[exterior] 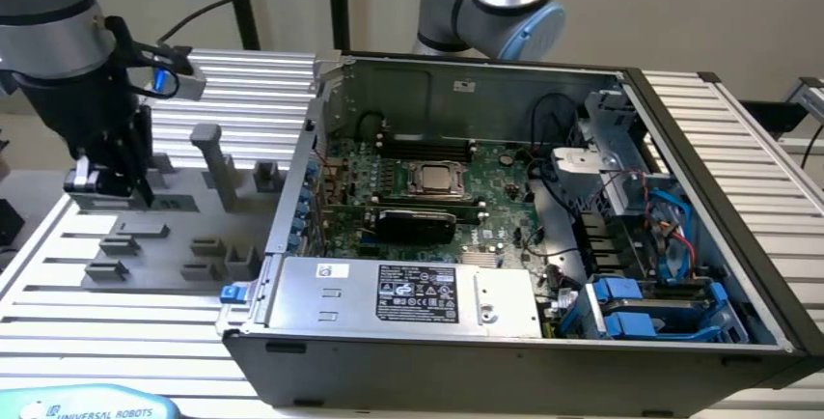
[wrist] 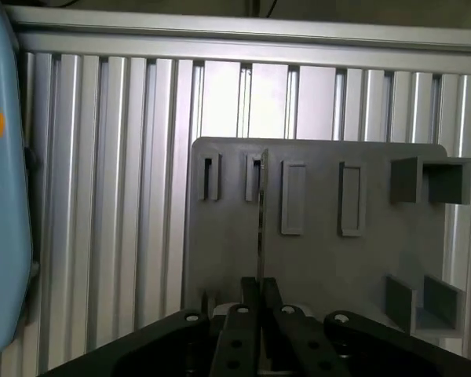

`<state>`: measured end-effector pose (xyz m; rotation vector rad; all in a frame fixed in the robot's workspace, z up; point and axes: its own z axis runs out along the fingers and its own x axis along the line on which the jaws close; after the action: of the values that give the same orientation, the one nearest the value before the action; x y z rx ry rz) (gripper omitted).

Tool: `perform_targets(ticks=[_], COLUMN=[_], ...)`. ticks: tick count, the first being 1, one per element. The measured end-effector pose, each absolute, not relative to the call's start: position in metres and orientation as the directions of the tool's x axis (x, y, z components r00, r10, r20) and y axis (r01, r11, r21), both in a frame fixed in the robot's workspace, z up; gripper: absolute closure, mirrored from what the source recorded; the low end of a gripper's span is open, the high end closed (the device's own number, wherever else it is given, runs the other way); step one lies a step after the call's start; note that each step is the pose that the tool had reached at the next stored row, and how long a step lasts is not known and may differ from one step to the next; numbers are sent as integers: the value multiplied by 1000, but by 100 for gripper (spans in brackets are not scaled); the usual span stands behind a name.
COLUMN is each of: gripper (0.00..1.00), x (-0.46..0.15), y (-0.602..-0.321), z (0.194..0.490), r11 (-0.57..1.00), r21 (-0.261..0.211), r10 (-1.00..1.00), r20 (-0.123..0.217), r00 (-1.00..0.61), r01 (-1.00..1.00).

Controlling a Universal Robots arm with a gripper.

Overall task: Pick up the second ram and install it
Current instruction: 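Pick up the second ram and move it above second insertion slot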

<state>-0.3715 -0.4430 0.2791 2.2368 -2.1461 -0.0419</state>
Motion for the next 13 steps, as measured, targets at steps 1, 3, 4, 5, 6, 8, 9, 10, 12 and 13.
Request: perform_targets(ticks=[1, 3, 4, 5, 6, 8, 9, 10, 12, 13], gripper=[86, 86, 86, 86, 86, 86, 86, 86, 86, 86], x=[-371, -371, -371, -370, -370, -368, -367, -366, -362, -359], y=[-443, -443, -443, -443, -443, -443, -443, -443, -443, -443], z=[284, 293, 297, 302, 306, 315, 320, 325, 334, 338], r11=[-41, -41, -41, -41, -41, -41, -41, -41, -41, -41], r21=[49, 49, 49, 49, 49, 49, 49, 49, 49, 49], r10=[-999, -999, -999, -999, -999, -999, -999, -999, -999, -999], r20=[9, 9, 9, 9, 9, 9, 9, 9, 9, 9], r00=[42, 42, 42, 42, 42, 42, 42, 42, 42, 42], r01=[-998, -998, -998, -998, -998, -998, -998, -998, -998, -998])
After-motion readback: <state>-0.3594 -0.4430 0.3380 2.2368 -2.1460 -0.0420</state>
